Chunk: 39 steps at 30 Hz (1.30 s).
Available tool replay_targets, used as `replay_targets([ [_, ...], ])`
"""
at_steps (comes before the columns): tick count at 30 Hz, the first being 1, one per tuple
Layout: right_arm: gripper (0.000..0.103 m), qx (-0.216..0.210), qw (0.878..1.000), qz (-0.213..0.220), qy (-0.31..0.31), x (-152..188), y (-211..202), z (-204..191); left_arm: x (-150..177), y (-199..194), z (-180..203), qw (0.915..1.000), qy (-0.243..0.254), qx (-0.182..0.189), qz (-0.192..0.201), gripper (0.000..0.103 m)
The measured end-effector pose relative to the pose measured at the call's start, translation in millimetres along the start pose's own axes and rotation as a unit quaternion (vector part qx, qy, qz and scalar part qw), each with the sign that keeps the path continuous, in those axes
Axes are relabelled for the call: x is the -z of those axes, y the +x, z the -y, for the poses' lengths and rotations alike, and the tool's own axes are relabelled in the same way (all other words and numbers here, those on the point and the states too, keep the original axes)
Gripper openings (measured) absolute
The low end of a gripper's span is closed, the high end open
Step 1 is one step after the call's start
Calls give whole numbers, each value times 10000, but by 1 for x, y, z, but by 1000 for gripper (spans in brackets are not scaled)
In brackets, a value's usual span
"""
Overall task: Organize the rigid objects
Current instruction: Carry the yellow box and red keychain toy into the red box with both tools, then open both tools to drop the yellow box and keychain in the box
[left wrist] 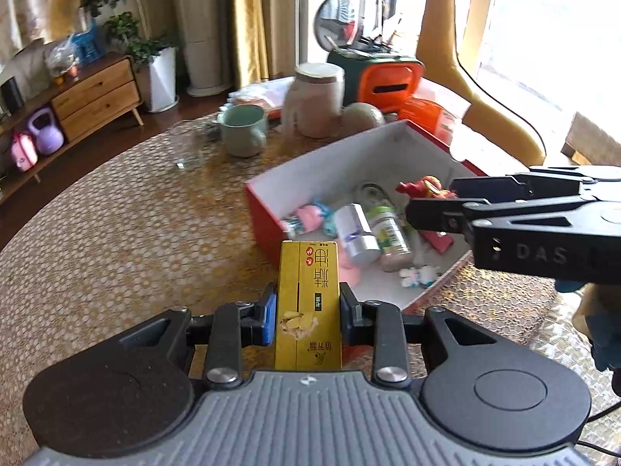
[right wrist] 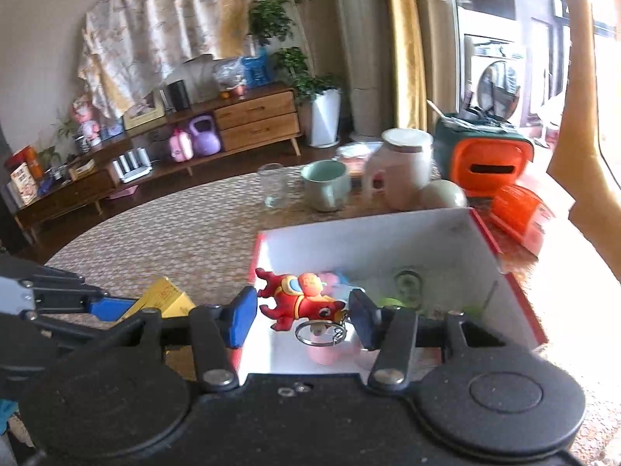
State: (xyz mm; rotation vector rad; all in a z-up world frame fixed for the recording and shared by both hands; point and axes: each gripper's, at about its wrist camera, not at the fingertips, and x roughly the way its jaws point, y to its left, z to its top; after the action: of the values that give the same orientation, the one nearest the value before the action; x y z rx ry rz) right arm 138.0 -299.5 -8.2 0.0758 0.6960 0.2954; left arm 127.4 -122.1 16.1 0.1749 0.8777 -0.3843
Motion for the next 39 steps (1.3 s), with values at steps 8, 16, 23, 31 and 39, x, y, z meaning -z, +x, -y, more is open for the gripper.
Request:
replay_targets([
  [8,51,245,9994,-99,220,8,6,44,-17,30,37,9996,227,112,-146,30],
  [16,51,377,9980,-286,412,14,21,82,-33,62,62,9989,380,160,-226,30],
  [23,52,382,9966,-602,403,21,47,96,-32,103,62,9980,252,87,-581,30],
  [31,53,378,9948,-928,162,36,72,88,-25,134,57,9959,129,117,-886,30],
  [39,59,397,9946,-944,148,36,73,88,-24,145,59,9957,104,169,-902,30],
])
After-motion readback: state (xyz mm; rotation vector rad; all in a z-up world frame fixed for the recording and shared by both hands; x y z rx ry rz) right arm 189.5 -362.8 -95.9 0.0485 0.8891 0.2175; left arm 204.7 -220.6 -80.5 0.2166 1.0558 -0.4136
